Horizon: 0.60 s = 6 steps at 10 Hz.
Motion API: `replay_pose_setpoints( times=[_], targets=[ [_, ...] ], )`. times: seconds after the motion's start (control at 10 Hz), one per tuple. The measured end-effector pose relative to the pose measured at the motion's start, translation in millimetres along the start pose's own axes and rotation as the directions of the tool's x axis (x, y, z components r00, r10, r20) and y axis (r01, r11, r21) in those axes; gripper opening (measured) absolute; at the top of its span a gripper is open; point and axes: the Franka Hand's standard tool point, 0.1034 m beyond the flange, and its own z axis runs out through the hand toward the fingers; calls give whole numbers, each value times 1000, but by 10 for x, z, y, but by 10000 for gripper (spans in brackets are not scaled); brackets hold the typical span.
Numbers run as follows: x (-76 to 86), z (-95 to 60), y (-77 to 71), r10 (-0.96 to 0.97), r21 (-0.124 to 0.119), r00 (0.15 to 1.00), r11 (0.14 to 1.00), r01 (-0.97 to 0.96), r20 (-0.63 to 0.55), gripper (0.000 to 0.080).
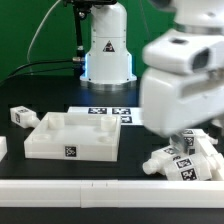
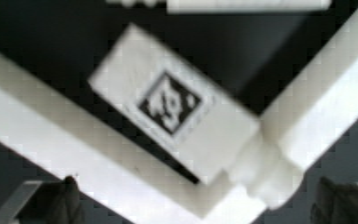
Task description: Assemble square table
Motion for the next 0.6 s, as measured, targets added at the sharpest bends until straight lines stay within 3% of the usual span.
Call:
replay_pose_setpoints(
  times=[0.3,0.6],
  targets=[
    [-13,22,30,-25,-3,1000,1000,25,-3,649],
    [-40,125,204,-282,-73,956,958,276,-83,649]
  ],
)
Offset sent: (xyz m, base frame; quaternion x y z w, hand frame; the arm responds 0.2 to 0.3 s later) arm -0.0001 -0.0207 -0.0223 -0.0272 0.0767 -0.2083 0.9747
